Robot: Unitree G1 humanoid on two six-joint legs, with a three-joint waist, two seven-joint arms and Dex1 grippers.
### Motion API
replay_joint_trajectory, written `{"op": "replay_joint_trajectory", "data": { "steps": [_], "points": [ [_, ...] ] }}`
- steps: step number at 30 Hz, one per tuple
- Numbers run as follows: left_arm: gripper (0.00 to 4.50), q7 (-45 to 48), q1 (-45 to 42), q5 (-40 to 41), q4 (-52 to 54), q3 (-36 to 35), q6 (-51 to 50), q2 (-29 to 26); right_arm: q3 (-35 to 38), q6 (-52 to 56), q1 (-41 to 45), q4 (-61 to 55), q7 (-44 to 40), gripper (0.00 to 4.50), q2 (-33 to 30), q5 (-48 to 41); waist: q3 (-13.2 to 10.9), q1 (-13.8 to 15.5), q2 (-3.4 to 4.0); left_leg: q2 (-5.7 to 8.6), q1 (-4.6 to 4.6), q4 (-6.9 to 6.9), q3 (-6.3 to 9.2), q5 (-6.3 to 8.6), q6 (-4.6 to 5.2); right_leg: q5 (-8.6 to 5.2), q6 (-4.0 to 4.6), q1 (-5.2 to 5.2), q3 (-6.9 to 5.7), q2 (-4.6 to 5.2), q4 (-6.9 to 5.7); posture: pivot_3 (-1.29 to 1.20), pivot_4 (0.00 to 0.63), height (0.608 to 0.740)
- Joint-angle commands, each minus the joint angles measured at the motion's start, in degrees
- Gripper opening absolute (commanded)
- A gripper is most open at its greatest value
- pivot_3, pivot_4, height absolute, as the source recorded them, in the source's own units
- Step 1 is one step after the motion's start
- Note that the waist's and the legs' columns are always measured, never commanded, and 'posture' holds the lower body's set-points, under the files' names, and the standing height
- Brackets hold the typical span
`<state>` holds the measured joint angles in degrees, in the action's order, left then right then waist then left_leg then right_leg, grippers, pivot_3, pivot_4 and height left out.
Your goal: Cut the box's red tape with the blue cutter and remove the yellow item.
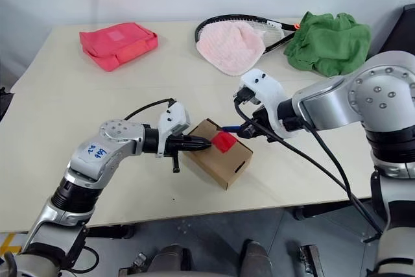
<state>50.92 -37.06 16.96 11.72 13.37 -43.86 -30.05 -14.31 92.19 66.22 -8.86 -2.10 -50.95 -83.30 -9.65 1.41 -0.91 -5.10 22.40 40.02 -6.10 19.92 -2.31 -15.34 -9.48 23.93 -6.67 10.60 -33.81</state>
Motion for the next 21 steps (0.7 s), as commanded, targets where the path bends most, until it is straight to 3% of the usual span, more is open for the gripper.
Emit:
{"op": "replay_joint_trajectory", "data": {
  "steps": [1,21],
  "points": [
    [0.02,-0.1,1.6,0.4,1.7,0.1,-0.2,-0.5,3.4,0.3,2.3,-0.3,-3.1,0.12,0.2,1.5,0.0,0.0,0.0,0.0,0.0,0.0,0.0,0.0,0.0,0.0,0.0,0.0,0.0,0.0,0.0,0.0,0.15,0.74],
    [0.02,0.5,2.5,-0.1,0.2,0.2,2.1,-1.2,2.6,0.3,-0.1,-1.9,-12.1,0.12,2.8,16.2,0.0,0.0,0.0,0.0,0.0,-0.01,-0.03,0.0,0.0,0.0,0.0,0.0,0.0,0.0,0.0,0.0,0.15,0.74]
  ]
}}
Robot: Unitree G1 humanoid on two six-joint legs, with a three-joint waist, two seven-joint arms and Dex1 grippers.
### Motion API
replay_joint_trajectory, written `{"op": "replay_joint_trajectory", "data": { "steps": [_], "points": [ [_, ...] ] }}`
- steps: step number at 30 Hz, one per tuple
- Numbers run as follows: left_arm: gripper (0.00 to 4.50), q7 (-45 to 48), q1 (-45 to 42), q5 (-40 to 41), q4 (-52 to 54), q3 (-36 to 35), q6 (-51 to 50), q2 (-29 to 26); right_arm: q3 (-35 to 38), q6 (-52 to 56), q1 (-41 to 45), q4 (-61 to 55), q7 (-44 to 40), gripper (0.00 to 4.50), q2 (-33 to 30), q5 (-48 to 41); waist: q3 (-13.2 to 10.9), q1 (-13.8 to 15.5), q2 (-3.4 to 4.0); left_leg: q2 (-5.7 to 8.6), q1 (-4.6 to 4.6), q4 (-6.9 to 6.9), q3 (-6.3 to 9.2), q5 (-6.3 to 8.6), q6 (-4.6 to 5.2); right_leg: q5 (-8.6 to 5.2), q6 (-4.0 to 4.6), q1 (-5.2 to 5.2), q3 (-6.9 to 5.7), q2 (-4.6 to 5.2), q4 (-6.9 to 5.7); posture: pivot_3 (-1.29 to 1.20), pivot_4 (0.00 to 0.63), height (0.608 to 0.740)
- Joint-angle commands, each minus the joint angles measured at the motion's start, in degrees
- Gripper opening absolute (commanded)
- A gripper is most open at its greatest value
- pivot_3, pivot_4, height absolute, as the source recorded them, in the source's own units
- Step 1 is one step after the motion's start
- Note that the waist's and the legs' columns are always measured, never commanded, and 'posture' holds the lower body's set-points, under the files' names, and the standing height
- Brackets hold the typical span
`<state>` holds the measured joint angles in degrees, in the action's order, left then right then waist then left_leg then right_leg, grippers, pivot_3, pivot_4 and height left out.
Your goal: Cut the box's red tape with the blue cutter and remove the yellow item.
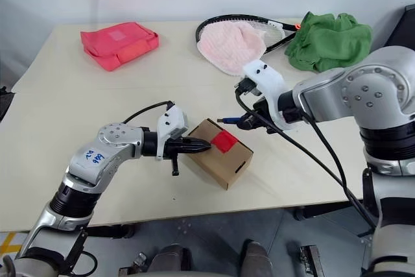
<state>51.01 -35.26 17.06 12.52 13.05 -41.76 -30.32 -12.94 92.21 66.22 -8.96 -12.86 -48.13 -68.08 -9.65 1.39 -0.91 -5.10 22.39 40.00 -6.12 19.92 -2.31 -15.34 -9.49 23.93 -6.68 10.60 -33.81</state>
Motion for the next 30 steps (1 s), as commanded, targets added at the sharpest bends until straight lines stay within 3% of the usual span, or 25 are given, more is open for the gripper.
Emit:
{"op": "replay_joint_trajectory", "data": {
  "steps": [1,30],
  "points": [
    [0.02,0.5,0.6,-0.3,-0.7,0.6,0.0,-0.9,1.2,0.3,-0.3,-2.0,-1.7,0.12,0.1,1.3,0.0,0.0,0.0,0.0,0.0,0.0,0.0,0.0,0.0,0.0,0.0,0.0,0.0,0.0,0.0,0.0,0.15,0.74],
    [0.02,0.6,0.8,-0.1,0.0,0.8,-1.0,-1.3,2.2,0.3,0.2,-4.8,-9.5,0.12,1.3,8.3,0.0,-0.1,0.01,0.0,-0.03,-0.01,-0.02,0.0,0.0,0.0,0.0,0.0,0.01,0.0,-0.02,0.0,0.15,0.74]
  ]
}}
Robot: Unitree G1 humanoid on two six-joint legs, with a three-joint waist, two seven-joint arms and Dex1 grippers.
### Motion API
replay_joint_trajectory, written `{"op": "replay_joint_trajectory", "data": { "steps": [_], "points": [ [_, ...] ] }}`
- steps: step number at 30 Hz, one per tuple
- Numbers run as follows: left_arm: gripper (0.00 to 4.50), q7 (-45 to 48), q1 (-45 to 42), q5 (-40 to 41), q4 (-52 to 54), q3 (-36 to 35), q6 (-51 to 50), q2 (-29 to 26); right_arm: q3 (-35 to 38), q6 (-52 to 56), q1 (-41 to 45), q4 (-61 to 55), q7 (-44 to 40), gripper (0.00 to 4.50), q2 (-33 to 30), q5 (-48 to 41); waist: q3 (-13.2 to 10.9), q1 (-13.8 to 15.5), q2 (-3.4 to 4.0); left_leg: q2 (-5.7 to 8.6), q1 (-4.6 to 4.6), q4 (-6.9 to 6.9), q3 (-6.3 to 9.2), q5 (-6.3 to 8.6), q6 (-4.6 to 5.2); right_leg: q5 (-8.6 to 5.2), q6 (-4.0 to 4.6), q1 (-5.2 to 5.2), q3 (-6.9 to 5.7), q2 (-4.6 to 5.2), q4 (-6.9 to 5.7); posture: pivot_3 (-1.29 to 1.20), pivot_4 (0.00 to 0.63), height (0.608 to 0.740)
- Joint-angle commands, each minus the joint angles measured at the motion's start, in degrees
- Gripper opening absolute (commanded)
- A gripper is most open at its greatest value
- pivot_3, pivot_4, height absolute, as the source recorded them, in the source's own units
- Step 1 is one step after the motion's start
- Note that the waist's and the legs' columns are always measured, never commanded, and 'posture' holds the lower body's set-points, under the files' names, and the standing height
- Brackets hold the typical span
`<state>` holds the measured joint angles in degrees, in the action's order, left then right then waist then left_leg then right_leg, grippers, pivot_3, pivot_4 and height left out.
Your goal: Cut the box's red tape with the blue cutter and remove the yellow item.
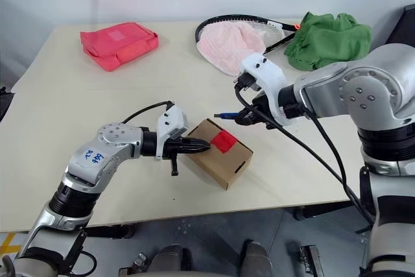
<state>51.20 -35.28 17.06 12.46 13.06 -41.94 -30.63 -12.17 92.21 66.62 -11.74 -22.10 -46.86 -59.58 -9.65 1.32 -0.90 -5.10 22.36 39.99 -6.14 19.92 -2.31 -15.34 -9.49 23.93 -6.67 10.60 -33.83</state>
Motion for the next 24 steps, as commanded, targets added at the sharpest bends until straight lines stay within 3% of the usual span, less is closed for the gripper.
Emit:
{"op": "replay_joint_trajectory", "data": {
  "steps": [1,24],
  "points": [
    [0.02,0.4,0.9,-0.1,0.2,0.8,-0.9,-1.0,1.4,0.3,-0.4,-2.3,-0.3,0.12,0.0,-0.2,0.0,0.0,0.0,0.0,0.0,0.0,0.0,0.0,0.0,0.0,0.0,0.0,0.0,0.0,-0.01,0.0,0.15,0.74],
    [0.02,0.3,0.6,0.4,1.2,1.0,-2.0,-1.6,2.4,0.3,-4.5,-1.1,-2.0,0.12,-1.7,1.6,0.0,0.0,0.0,0.0,-0.03,0.0,-0.01,0.0,0.0,0.0,0.0,0.0,0.0,0.0,-0.02,0.0,0.15,0.74]
  ]
}}
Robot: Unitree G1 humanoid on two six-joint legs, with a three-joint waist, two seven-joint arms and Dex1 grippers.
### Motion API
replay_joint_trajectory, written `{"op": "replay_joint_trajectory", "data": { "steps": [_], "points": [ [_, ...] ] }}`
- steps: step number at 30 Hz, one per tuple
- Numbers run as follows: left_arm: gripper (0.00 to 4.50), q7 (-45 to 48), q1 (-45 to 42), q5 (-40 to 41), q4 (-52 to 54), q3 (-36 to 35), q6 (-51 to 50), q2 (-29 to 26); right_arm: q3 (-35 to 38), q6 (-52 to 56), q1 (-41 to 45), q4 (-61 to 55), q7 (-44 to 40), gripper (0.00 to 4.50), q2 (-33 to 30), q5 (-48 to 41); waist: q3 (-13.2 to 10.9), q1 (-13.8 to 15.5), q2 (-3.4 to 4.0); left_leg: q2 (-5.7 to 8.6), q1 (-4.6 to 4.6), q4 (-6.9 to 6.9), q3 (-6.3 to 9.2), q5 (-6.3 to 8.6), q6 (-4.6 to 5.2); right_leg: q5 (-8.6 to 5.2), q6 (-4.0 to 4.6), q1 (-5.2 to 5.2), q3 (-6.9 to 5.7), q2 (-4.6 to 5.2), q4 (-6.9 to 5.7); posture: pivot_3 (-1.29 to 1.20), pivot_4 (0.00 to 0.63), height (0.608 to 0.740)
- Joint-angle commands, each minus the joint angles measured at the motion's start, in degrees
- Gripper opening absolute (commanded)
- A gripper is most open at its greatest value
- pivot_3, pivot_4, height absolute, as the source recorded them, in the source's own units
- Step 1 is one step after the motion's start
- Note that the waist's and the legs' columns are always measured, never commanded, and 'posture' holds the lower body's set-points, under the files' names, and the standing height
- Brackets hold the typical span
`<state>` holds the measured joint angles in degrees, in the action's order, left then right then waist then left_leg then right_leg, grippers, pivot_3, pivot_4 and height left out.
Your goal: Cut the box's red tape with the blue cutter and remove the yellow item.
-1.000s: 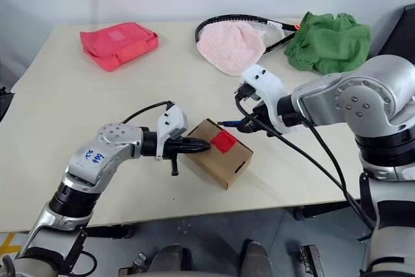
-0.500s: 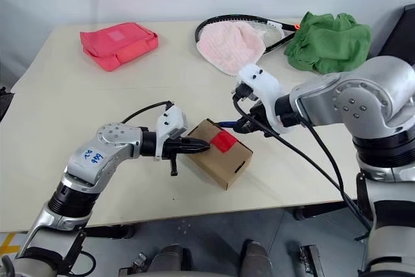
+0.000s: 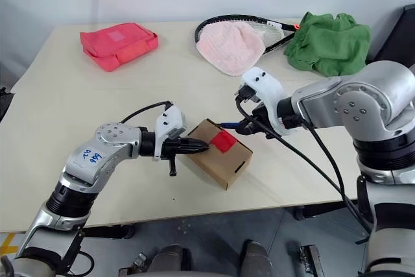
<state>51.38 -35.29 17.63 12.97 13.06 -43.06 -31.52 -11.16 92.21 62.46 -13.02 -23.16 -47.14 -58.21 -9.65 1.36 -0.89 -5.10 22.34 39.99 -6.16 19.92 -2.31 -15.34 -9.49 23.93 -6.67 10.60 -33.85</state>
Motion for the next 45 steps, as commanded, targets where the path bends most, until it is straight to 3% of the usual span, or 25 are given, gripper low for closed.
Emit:
{"op": "replay_joint_trajectory", "data": {
  "steps": [1,14,26,45],
  "points": [
    [0.02,0.1,0.6,-0.2,0.7,1.0,-1.0,-0.7,1.6,0.3,-0.6,0.6,-1.2,0.12,-1.5,0.2,0.0,0.0,0.0,0.0,0.0,0.0,0.0,0.0,0.0,0.0,0.0,0.0,0.0,0.0,0.0,0.0,0.15,0.74],
    [0.02,0.2,0.3,-0.1,1.0,1.2,-1.5,-0.8,3.0,0.3,-2.8,1.7,-4.3,0.12,-2.6,1.6,0.0,0.1,0.0,0.0,0.0,0.0,0.0,0.0,0.0,0.0,0.0,-0.01,0.0,0.0,0.01,0.0,0.15,0.74],
    [0.02,0.3,0.4,-0.2,0.9,1.3,-1.3,-1.0,7.9,0.3,-1.7,7.0,-4.9,0.12,1.2,-1.6,0.0,0.0,0.0,0.0,-0.01,0.01,-0.01,0.0,0.0,0.0,0.0,-0.01,0.01,0.0,0.0,0.0,0.15,0.74],
    [0.02,0.2,0.3,-0.2,0.7,1.4,-1.1,-1.1,5.9,0.3,-2.2,3.6,-5.9,0.12,2.5,5.8,0.0,0.0,0.01,0.0,-0.01,0.0,-0.02,0.0,0.0,0.0,0.0,-0.01,0.01,0.0,-0.01,0.0,0.15,0.74]
  ]
}}
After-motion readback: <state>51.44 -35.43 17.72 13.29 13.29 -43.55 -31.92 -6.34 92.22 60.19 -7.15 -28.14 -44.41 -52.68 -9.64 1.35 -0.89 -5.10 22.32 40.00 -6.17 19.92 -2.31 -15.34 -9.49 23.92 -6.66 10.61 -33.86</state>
